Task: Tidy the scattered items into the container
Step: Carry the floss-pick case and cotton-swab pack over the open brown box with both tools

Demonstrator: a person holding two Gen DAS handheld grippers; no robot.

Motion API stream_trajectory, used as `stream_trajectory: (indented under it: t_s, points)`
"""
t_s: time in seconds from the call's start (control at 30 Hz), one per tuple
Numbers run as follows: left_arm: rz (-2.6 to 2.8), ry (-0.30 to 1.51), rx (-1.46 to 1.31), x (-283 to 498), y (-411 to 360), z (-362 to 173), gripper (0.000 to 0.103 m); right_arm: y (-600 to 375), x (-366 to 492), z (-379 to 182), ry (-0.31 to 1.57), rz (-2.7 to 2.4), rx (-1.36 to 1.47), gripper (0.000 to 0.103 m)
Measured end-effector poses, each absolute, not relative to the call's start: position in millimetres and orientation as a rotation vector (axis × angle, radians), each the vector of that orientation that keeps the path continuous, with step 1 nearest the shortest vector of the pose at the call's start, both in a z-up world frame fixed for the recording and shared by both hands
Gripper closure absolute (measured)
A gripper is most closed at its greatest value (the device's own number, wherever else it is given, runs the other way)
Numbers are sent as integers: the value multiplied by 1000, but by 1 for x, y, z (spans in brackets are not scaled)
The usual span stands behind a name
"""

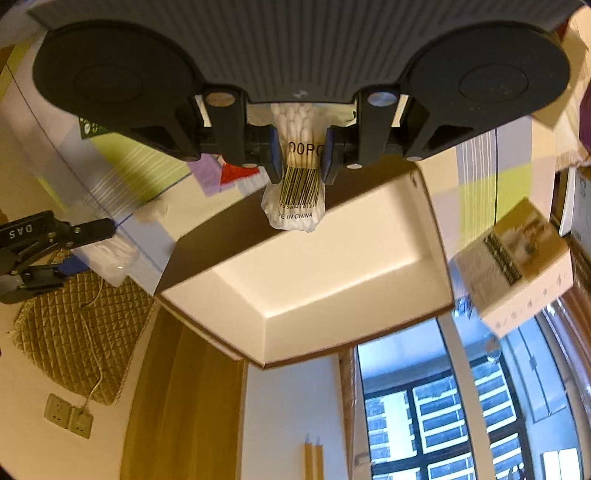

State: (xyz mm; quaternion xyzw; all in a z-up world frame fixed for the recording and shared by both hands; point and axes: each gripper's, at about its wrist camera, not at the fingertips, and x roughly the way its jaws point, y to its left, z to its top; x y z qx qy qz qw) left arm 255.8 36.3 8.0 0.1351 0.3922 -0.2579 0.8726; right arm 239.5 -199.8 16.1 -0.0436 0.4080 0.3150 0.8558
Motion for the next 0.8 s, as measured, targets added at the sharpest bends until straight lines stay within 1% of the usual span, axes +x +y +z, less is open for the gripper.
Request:
stream_trajectory:
  t_s: [0.43,0.6,0.8]
  points:
    - [-554,766,313,312,11,41,85,-162,298,47,766,684,-194,43]
    - [-545,776,295,337,7,45,85,-149,323,46,775,685,-212,43]
    - [-520,795,309,365,-2,35,85,-132,350,34,803,672,-220,43]
